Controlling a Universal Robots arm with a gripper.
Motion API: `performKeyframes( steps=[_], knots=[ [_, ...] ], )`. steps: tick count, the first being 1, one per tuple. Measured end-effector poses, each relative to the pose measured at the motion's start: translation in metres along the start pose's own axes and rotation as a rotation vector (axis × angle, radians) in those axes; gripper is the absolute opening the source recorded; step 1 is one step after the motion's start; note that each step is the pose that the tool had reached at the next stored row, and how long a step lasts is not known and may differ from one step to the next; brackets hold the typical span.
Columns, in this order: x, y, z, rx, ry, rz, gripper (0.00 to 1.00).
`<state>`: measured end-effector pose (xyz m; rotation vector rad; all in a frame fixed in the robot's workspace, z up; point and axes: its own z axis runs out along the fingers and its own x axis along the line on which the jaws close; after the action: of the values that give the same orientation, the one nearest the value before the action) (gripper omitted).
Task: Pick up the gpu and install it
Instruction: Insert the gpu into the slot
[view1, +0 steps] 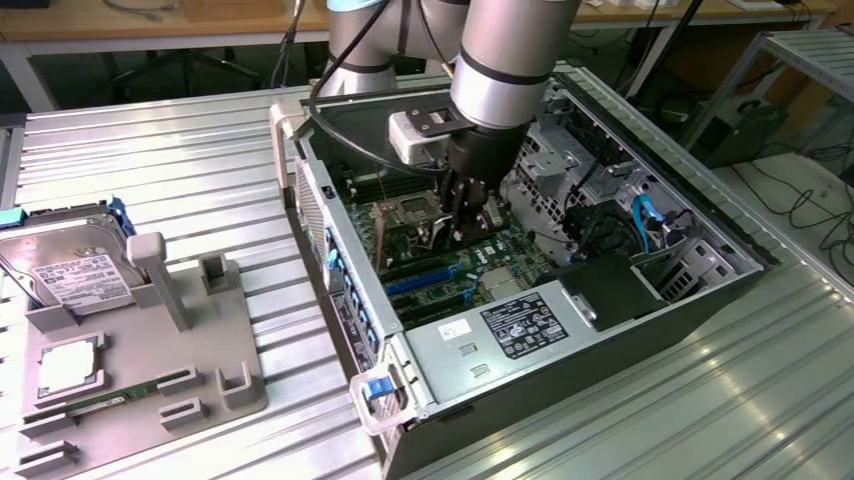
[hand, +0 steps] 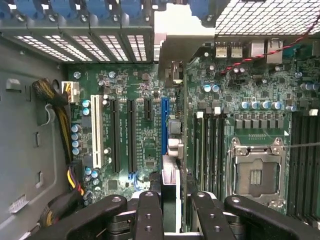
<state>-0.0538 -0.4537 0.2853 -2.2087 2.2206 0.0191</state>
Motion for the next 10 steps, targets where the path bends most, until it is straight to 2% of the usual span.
performKeyframes(
  steps=[3, 6, 9, 10],
  knots=[
    [0.0, 0.006, 0.0051, -0.0024, 0.0001, 0.0, 0.27],
    [0.002, 0.0066, 0.0084, -0.0078, 0.0005, 0.0, 0.27],
    [0.005, 0.0068, 0.0101, -0.0079, 0.0001, 0.0, 0.27],
    [0.005, 0.0101, 0.0118, -0.008, 0.0012, 0.0, 0.27]
  ],
)
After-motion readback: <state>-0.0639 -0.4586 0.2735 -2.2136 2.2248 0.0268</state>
